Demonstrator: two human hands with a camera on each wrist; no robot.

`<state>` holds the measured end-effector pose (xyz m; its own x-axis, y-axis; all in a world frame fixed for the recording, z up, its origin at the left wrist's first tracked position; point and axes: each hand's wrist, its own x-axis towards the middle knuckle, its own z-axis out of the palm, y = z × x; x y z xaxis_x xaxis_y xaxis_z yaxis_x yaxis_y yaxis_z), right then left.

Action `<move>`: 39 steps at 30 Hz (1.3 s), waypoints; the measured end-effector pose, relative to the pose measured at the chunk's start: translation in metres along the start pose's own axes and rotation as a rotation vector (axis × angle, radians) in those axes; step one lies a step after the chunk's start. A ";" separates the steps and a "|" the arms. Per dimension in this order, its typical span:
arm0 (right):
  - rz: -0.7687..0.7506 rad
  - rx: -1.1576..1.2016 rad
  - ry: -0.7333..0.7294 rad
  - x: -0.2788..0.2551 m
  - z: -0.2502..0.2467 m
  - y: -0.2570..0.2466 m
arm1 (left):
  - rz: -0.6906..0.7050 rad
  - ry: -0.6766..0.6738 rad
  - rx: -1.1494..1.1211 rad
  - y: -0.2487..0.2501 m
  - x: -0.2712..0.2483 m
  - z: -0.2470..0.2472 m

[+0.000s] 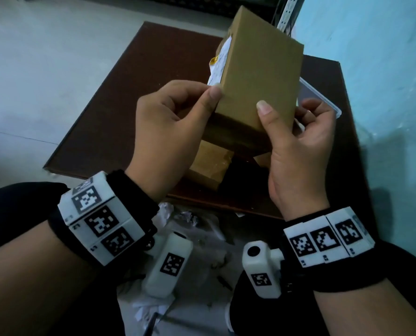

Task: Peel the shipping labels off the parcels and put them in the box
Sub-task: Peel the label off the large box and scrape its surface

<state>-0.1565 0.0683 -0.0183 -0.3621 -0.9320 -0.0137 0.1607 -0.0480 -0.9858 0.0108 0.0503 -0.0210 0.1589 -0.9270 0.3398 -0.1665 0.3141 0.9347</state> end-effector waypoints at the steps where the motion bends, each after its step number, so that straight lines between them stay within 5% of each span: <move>1: 0.017 0.012 0.006 0.000 0.000 0.001 | 0.021 0.004 0.036 0.000 0.000 0.000; 9: 0.131 0.183 -0.098 0.002 -0.003 -0.002 | 0.102 0.019 0.095 -0.004 0.003 0.000; 18: 0.218 0.267 -0.180 0.010 -0.009 -0.011 | 0.056 -0.061 -0.103 0.002 0.002 -0.004; 27: -0.006 0.048 -0.113 0.002 -0.004 0.001 | 0.039 -0.078 0.054 0.001 0.004 -0.005; 30: -0.015 0.035 -0.111 0.004 -0.006 0.002 | -0.026 -0.081 0.056 0.002 0.005 -0.006; 34: -0.012 0.023 -0.108 0.006 -0.007 0.000 | -0.277 -0.071 -0.221 0.009 0.008 -0.006; 39: 0.029 -0.015 -0.153 0.009 -0.009 0.002 | -0.002 -0.161 -0.012 0.010 0.007 -0.012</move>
<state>-0.1677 0.0632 -0.0217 -0.2133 -0.9768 -0.0180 0.1550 -0.0156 -0.9878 0.0220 0.0495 -0.0081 0.0014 -0.9482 0.3175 -0.1543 0.3135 0.9370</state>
